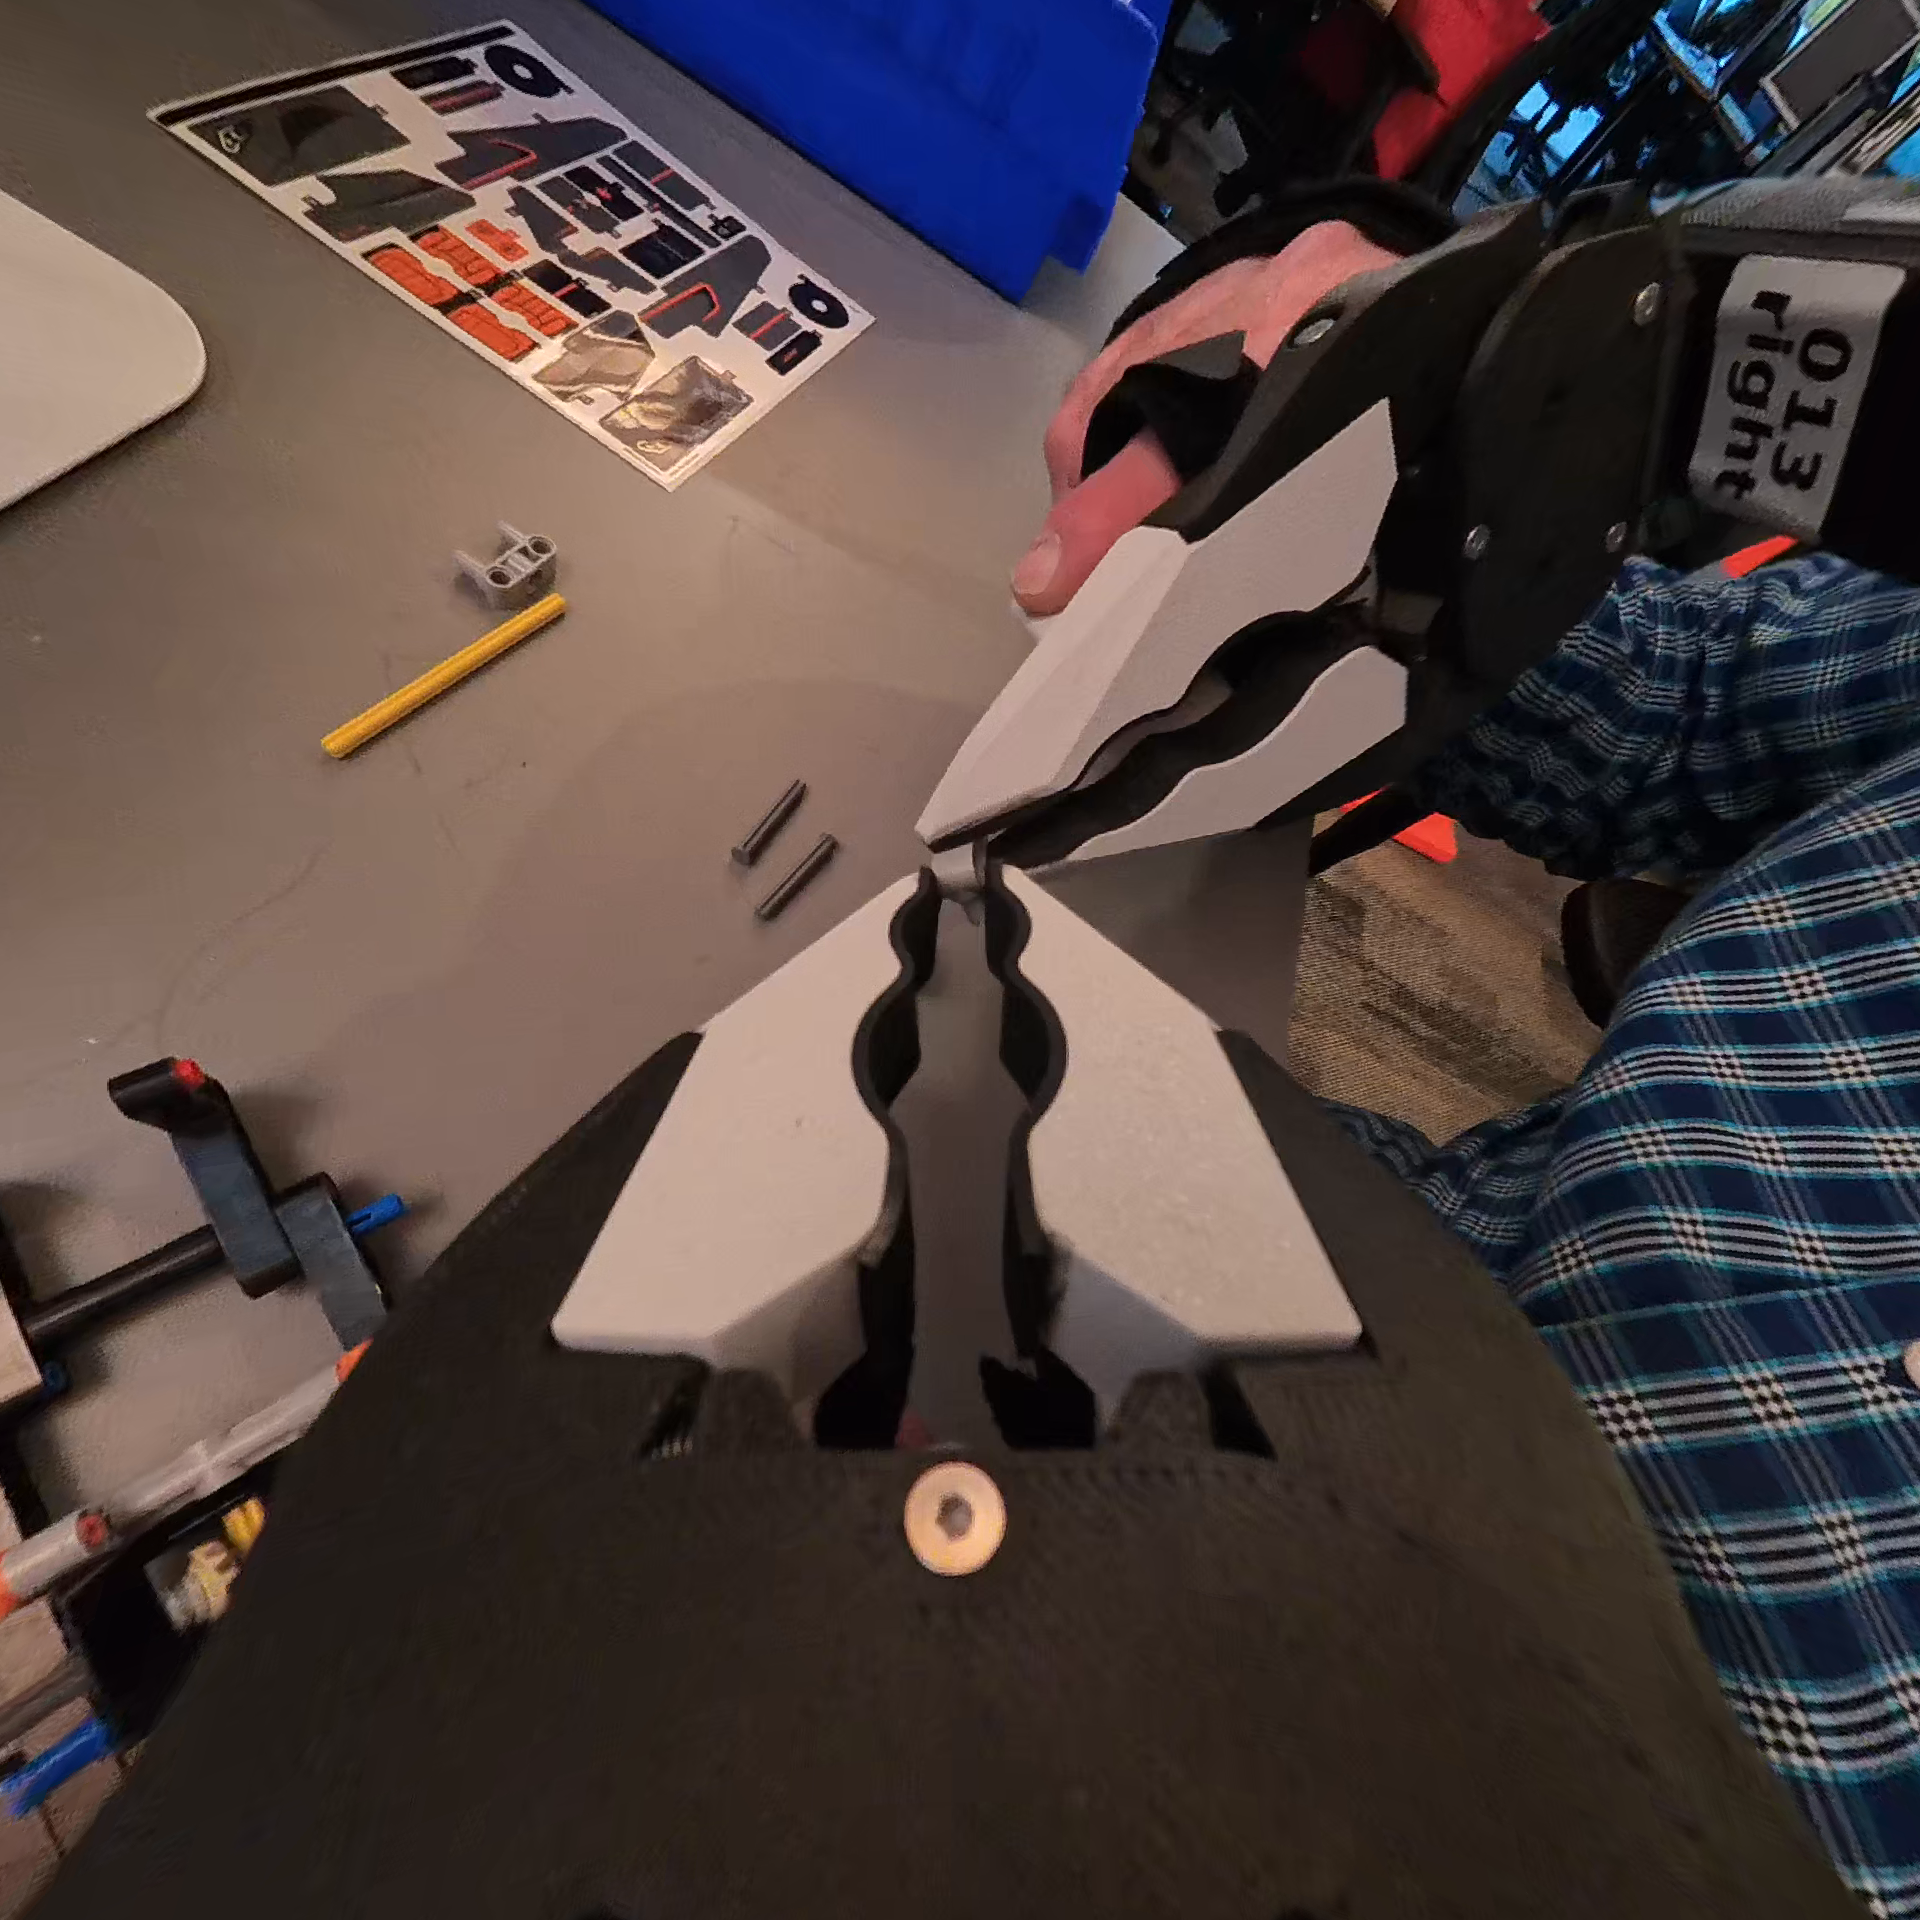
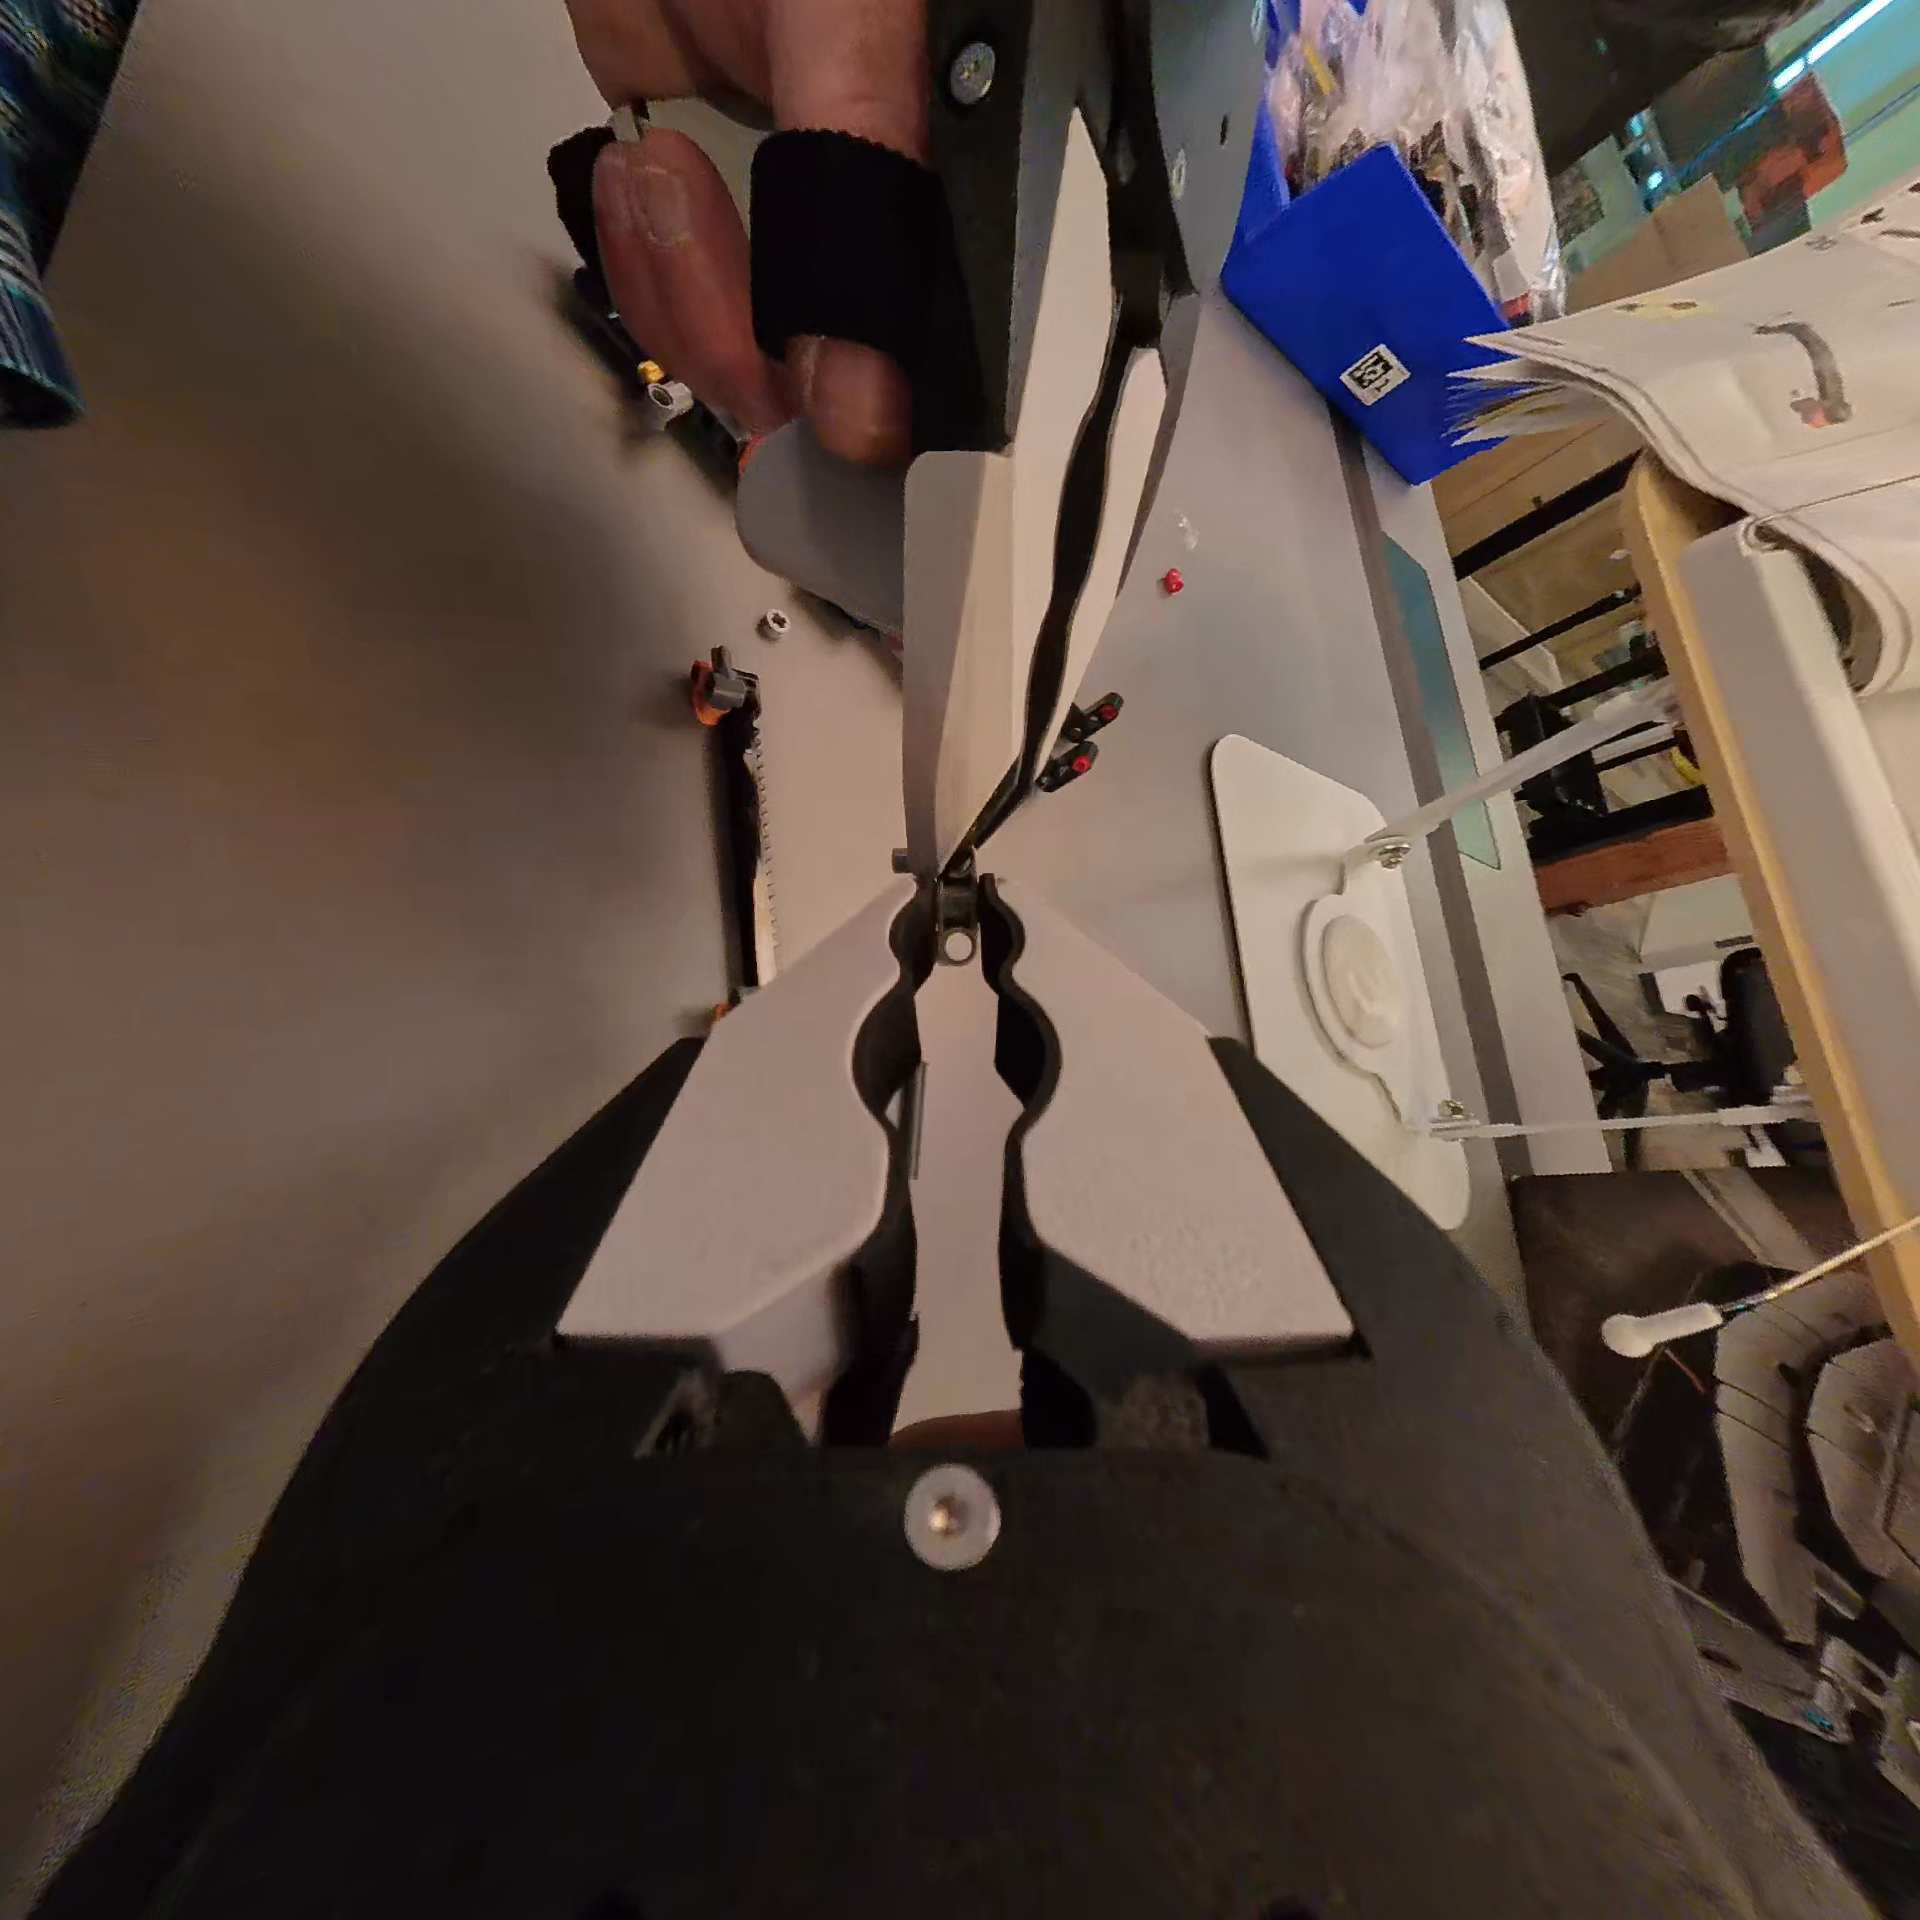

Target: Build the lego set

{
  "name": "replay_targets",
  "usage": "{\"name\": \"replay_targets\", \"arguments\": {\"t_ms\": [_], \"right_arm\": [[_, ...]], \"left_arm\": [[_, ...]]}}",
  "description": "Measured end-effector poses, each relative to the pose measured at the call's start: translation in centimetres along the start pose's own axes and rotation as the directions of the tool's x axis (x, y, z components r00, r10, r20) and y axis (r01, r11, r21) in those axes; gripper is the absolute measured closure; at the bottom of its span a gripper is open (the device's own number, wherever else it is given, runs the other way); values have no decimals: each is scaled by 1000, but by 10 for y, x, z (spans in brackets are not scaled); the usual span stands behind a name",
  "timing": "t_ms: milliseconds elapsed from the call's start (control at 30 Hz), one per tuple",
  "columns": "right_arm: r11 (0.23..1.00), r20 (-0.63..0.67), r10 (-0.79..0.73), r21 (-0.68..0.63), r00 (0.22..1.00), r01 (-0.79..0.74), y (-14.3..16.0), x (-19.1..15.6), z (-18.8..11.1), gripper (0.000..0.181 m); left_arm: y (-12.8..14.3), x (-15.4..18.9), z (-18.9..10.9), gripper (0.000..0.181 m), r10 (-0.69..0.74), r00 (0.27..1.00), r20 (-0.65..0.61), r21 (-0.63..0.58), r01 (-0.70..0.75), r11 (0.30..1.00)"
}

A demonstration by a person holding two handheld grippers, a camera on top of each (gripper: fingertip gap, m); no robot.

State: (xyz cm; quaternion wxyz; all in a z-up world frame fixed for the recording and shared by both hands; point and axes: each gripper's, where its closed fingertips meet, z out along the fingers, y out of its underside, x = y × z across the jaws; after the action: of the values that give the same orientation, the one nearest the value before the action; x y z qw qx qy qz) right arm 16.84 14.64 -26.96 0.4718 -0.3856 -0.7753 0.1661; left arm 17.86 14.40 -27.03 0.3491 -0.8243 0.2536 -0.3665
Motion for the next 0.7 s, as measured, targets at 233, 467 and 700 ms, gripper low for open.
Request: {"name": "replay_targets", "arguments": {"t_ms": [233,467,700], "right_arm": [[988,90,147,31,985,-150,4,1,2,177],[922,226,386,-70,894,-381,34,2,10,177],[859,371,511,-186,775,-477,50,-18,20,177]], "left_arm": [[-1,-4,1,169,48,999,25,-3,-48,999],[17,-17,-5,151,210,960,187,-127,-189,974],[49,-19,10,152,517,818,252,-374,-410,832]]}}
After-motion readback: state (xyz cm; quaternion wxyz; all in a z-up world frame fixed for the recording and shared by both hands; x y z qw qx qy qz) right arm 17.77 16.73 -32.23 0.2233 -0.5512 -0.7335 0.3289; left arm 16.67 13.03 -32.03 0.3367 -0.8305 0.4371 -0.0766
